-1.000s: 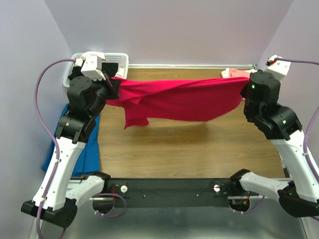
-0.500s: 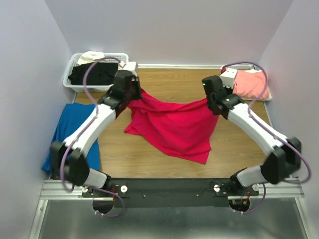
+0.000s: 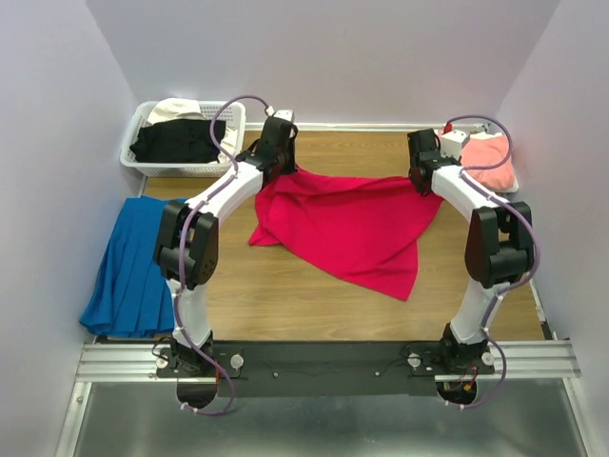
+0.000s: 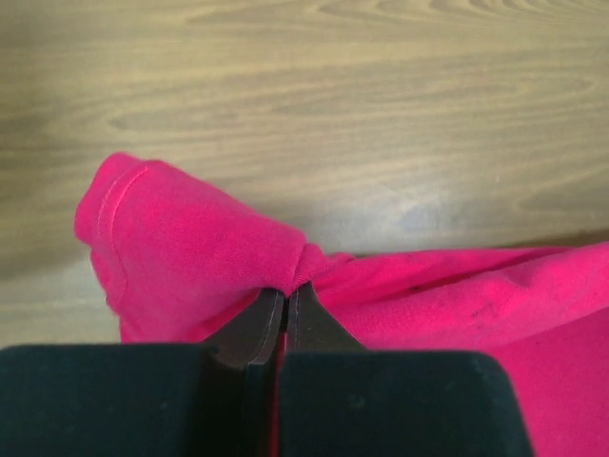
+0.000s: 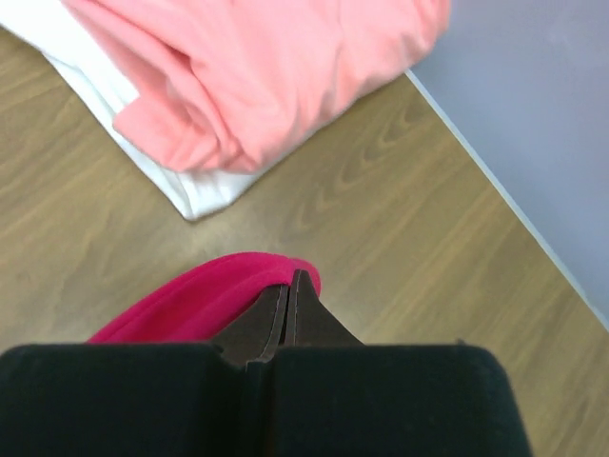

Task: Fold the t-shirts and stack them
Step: Flatten out the tshirt

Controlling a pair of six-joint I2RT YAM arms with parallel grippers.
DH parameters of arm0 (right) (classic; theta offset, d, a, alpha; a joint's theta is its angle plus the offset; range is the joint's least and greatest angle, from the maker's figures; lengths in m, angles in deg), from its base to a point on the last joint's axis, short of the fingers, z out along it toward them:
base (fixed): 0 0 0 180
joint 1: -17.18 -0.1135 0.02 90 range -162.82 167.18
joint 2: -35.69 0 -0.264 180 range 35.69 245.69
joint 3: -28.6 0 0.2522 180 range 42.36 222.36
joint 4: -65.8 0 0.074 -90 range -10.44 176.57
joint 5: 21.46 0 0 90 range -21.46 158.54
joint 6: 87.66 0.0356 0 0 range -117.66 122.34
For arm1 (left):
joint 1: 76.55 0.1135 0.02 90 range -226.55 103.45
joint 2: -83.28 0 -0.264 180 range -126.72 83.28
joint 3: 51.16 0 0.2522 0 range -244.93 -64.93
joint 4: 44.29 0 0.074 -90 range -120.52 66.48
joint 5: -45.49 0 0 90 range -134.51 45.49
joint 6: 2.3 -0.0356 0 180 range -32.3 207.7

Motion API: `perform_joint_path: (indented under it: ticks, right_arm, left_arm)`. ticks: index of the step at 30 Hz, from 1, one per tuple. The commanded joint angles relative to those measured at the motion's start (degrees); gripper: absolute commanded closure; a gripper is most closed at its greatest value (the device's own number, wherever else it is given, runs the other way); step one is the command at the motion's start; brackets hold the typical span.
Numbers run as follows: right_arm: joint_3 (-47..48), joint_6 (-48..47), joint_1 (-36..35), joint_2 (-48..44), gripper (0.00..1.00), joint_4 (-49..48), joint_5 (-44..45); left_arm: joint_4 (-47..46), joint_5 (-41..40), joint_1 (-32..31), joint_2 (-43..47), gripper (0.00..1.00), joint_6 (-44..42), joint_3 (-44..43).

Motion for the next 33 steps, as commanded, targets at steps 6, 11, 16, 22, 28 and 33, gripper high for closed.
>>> perform_joint_path:
  ticks: [6,11,16,22,28,33]
  right_arm:
    - [10.8,-2.7,4.3,10.1,0.99,-2.6,-1.3]
    - [13.1,-3.8,5.8,12.2,0.99,-2.6,-2.6]
    - [13.5,-4.3,6.1,13.4,0.99,-2.6,-3.7]
    - [14.2,-4.6,6.5,14.5,0.99,-2.6,-4.2]
    - [14.6,-4.7,6.6,14.7,0.99,-2.6,-5.1]
    - [14.6,-4.5,6.7,14.7,0.99,-2.6,-6.0]
  left_arm:
    - [8.5,-11.1,0.0,-2.1,0.43,-3.3,-8.8]
    - [7.9,-12.0,0.5,5.0,0.27,-1.9,-2.6]
    - [7.4,-7.7,0.5,10.1,0.27,0.4,7.3]
    - [3.2,-0.7,-0.8,16.8,0.28,2.0,21.8]
    - [3.6,-0.9,-1.4,19.0,0.31,4.4,27.7]
    - [5.9,-4.1,-1.4,14.3,0.36,8.7,26.1]
